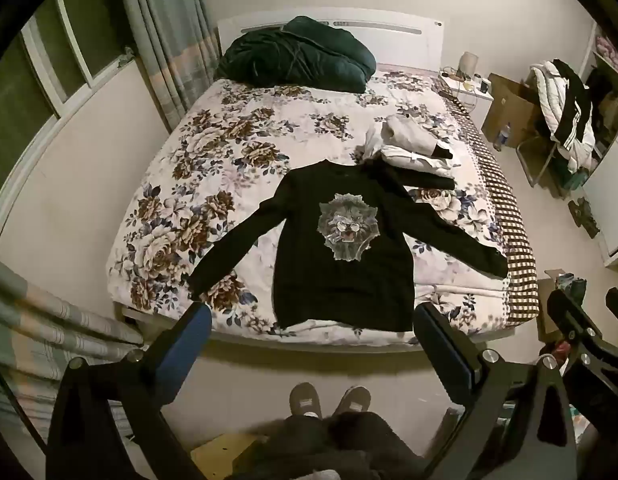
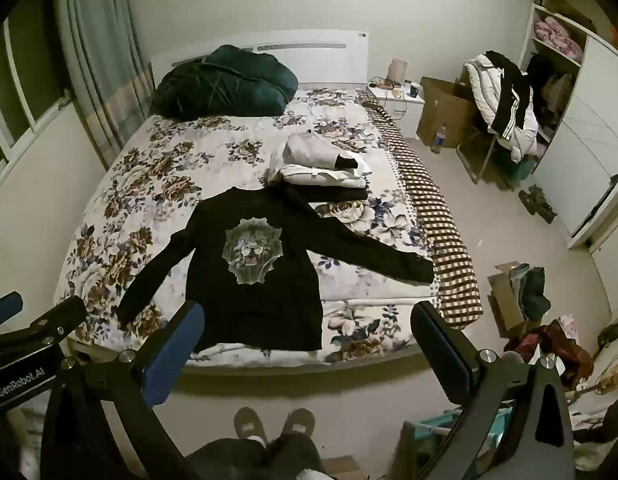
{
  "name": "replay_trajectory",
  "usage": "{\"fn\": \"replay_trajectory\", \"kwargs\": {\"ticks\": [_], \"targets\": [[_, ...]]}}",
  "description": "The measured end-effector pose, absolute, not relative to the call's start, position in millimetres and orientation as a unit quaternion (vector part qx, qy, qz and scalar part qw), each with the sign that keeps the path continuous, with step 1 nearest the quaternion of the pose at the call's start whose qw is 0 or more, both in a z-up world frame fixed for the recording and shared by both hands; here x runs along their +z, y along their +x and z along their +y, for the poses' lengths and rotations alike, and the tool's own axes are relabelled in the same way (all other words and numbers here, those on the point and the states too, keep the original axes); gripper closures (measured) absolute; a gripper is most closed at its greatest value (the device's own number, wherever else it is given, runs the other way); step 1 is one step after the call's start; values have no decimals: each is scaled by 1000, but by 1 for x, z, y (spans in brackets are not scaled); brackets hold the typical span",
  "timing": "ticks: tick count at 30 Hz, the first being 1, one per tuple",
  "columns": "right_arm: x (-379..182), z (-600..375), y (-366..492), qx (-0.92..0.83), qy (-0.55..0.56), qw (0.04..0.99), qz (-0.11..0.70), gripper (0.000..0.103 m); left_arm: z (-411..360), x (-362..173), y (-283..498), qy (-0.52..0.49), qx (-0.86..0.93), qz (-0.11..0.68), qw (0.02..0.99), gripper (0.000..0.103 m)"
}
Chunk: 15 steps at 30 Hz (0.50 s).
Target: Fold small clothes
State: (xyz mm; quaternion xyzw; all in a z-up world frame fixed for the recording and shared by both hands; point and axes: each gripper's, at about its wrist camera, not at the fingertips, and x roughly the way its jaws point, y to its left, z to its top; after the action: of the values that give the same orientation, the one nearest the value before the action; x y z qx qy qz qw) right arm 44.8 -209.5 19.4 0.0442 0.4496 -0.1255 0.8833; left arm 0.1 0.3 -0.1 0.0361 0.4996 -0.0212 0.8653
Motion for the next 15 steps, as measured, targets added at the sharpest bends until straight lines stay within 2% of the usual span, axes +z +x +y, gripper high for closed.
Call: {"fn": "replay_trajectory", "kwargs": {"ticks": [15], "targets": [[20, -208, 50, -126, 44, 883, 451, 0, 0, 0, 0, 37, -21, 496, 867, 0]]}}
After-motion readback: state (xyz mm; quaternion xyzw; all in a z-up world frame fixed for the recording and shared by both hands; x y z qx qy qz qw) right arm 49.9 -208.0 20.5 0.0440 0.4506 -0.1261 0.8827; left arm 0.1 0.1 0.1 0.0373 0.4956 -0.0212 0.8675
